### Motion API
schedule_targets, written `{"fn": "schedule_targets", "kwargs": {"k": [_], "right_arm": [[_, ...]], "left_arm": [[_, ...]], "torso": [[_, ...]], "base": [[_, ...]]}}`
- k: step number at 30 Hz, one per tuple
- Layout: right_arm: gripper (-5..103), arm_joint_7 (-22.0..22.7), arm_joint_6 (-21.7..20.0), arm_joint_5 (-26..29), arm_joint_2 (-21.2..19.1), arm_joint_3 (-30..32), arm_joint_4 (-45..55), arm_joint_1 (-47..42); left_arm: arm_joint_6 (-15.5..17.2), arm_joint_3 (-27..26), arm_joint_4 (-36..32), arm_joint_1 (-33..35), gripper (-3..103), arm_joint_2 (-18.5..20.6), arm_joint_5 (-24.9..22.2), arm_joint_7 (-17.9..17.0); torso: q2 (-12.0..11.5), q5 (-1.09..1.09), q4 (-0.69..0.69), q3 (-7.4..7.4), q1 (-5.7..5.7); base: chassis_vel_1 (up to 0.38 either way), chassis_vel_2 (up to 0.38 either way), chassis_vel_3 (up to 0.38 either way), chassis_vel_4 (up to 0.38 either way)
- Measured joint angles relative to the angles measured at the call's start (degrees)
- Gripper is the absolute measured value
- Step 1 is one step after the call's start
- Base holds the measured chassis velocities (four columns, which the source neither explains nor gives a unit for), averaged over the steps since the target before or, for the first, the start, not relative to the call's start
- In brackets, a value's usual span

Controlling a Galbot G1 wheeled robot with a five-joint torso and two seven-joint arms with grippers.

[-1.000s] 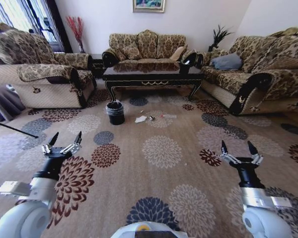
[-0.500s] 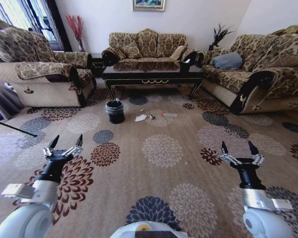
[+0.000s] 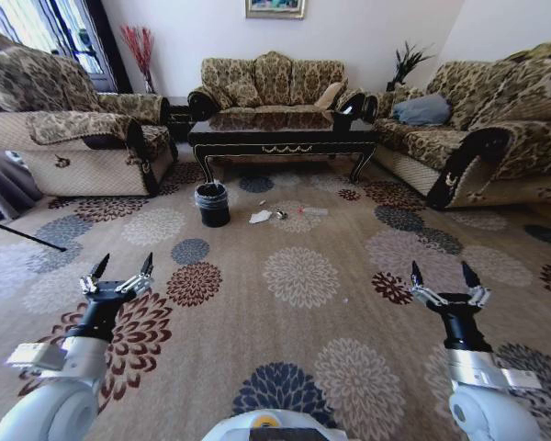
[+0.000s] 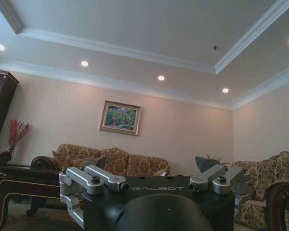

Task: Move to the front of the table and pick up the trash from the floor, then place it into the trash bin.

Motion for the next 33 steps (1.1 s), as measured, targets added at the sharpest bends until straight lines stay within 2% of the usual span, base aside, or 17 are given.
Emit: {"fn": "schedule_targets", "kwargs": {"k": [2,5,18,24,27,33], "right_arm": [[100,0.0,0.0,-0.3,0.0,-0.1,-0.3,0.2],[100,0.2,-0.1,-0.5,0.1,-0.1,-0.5,0.0],[100,0.1,-0.2,-2.2,0.9,-1.0,-2.2,0.0],[100,-0.3,-0.2,-3.2,0.9,-2.0,-4.5,0.3],[100,0.2,-3.1,-4.3,0.2,-2.3,-4.9,-0.3],[100,0.1,-7.7,-2.6,-1.8,-2.1,-3.0,-1.8]], "left_arm": [[0.2,0.6,0.1,0.3,100,-0.1,0.5,-0.7],[0.3,1.0,0.3,0.5,100,-0.3,0.9,-1.2],[-0.6,2.3,2.2,0.8,100,-1.4,3.1,-1.3],[1.9,3.3,4.2,1.4,100,-1.8,7.0,-0.9],[3.9,3.8,3.9,0.9,100,-1.8,6.7,-1.9],[5.0,3.3,3.2,-0.2,100,-0.9,7.1,-1.9]], "torso": [[-0.8,0.0,0.0,-0.75,0.0],[-1.0,0.0,0.0,-0.98,-0.01],[-1.1,0.0,0.0,-0.97,-0.02],[-0.9,0.0,0.01,-0.82,-0.01],[-0.8,0.0,0.0,-0.78,-0.02],[-0.8,0.01,-0.01,-0.72,-0.02]], "base": [[0.0,0.0,0.0,0.0],[0.0,0.0,0.0,0.0],[-0.019,0.018,0.019,-0.021],[-0.141,0.145,0.131,-0.128],[-0.213,0.193,0.2,-0.205],[-0.273,0.247,0.276,-0.283]]}}
